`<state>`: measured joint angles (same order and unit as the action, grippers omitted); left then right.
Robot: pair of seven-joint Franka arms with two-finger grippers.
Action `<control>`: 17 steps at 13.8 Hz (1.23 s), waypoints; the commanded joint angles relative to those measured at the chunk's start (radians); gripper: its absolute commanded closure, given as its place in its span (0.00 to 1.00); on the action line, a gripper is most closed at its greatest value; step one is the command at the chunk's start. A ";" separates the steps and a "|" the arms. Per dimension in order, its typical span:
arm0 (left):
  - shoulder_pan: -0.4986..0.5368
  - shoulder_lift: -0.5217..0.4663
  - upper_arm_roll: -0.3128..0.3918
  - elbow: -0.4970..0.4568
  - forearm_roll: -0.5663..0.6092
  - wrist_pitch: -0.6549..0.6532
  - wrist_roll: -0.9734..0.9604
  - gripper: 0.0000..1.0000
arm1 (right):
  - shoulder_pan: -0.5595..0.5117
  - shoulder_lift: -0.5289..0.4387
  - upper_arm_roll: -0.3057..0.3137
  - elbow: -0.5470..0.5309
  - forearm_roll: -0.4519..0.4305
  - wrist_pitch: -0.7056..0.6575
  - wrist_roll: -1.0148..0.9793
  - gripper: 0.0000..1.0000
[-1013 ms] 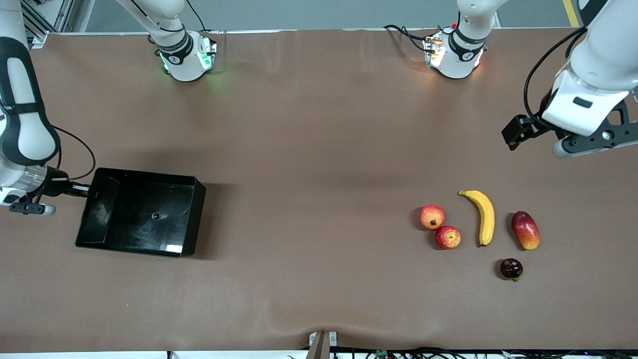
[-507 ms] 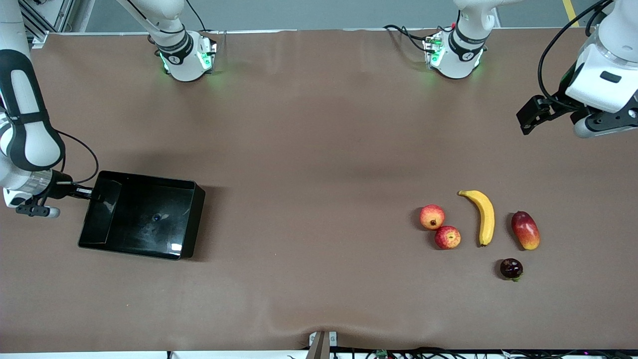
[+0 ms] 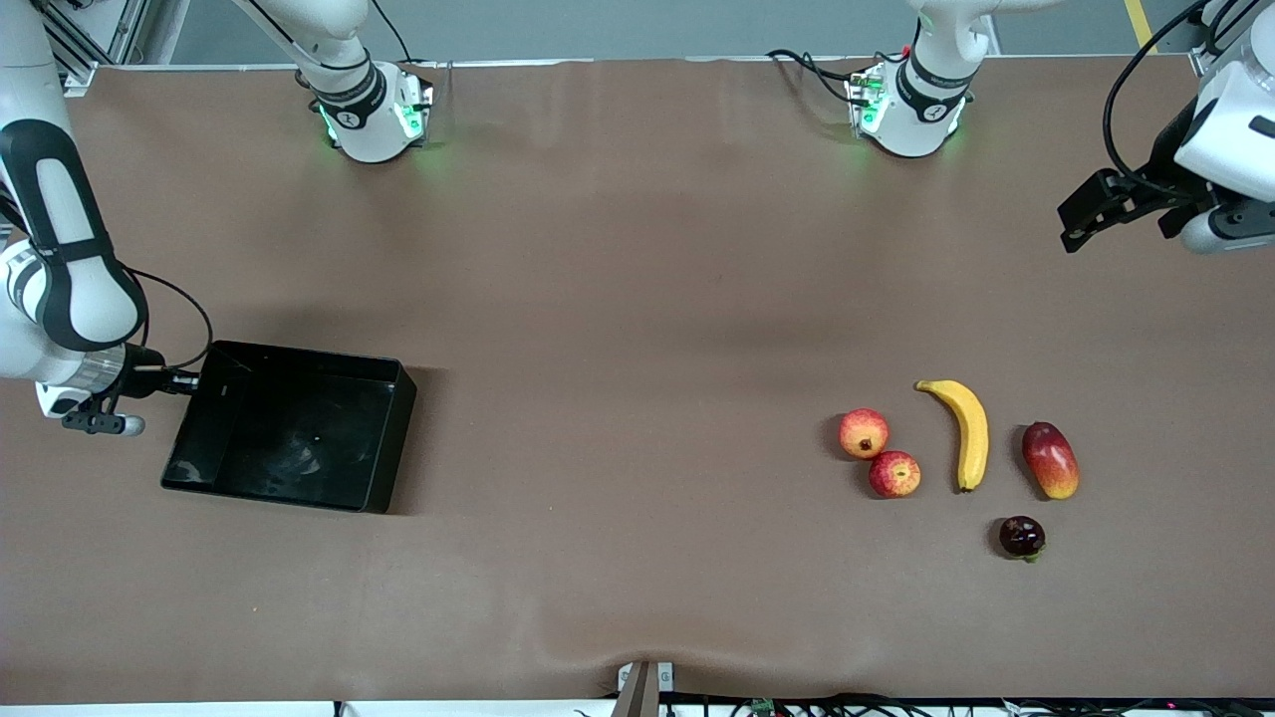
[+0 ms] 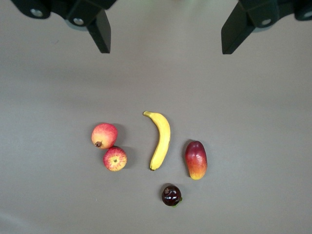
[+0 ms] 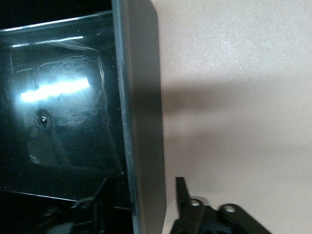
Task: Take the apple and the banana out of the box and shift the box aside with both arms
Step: 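Open the right gripper and lift it off the tray rim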
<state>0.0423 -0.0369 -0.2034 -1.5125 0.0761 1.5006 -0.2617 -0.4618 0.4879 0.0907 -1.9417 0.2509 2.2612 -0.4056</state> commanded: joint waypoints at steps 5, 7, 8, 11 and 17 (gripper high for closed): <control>-0.006 -0.015 0.019 -0.041 -0.018 0.023 0.019 0.00 | -0.014 0.006 0.021 0.073 -0.002 -0.012 -0.029 0.00; -0.004 -0.015 0.019 -0.046 -0.019 0.021 0.021 0.00 | 0.011 0.005 0.021 0.124 -0.002 -0.015 -0.022 0.00; -0.004 -0.014 0.021 -0.047 -0.019 0.021 0.027 0.00 | 0.026 0.003 0.021 0.144 -0.004 -0.021 -0.022 0.00; -0.001 -0.015 0.019 -0.051 -0.021 0.020 0.029 0.00 | 0.069 -0.009 0.021 0.200 -0.028 -0.032 -0.021 0.00; 0.045 -0.014 0.021 -0.060 -0.076 0.020 0.078 0.00 | 0.150 -0.123 0.021 0.210 -0.084 -0.075 0.027 0.00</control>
<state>0.0768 -0.0417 -0.1878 -1.5606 0.0236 1.5103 -0.2205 -0.3306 0.4202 0.1139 -1.7148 0.1864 2.2213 -0.4134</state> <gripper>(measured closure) 0.000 0.000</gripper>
